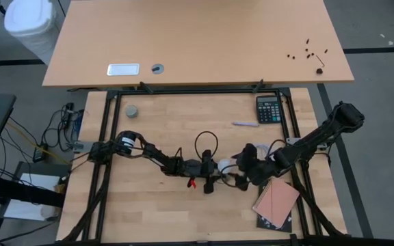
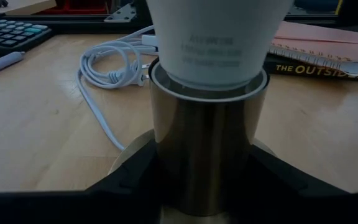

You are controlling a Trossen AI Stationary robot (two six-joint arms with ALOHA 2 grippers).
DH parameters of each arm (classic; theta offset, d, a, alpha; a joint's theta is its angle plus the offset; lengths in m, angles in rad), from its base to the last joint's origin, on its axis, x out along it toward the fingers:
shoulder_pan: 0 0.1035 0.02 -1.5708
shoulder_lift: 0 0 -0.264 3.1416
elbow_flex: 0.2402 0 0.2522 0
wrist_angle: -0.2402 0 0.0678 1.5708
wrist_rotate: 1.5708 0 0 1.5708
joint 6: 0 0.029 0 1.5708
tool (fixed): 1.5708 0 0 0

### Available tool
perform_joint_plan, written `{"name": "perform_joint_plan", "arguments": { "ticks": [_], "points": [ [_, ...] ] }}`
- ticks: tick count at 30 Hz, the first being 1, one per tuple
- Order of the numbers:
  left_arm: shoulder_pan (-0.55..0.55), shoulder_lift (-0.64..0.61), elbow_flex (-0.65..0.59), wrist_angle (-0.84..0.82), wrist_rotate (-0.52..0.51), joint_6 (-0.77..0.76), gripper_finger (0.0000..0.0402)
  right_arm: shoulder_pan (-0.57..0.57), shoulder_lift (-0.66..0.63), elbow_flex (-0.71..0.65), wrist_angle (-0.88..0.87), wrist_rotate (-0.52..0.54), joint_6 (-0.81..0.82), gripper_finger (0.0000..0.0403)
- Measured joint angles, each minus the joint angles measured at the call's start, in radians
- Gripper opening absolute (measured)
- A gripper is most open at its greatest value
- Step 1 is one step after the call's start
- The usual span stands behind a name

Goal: Screw lightbulb
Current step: Remove the lightbulb from the bronze lamp socket

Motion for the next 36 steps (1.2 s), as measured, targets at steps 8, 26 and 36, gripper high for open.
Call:
{"name": "perform_joint_plan", "arguments": {
  "ticks": [8,26,36],
  "points": [
    [0.0,0.0,0.0,0.0,-0.001,-0.002,0.0188,-0.002,0.0,0.0,-0.015,0.054,-0.054,0.0373],
    [0.001,0.0,0.0,0.002,-0.002,-0.001,0.0189,-0.004,0.005,0.024,-0.044,-0.041,-0.001,0.0373],
    [0.001,0.0,0.0,0.0,-0.006,-0.005,0.0188,-0.034,0.01,0.025,-0.026,0.016,-0.061,0.0373]
  ]
}}
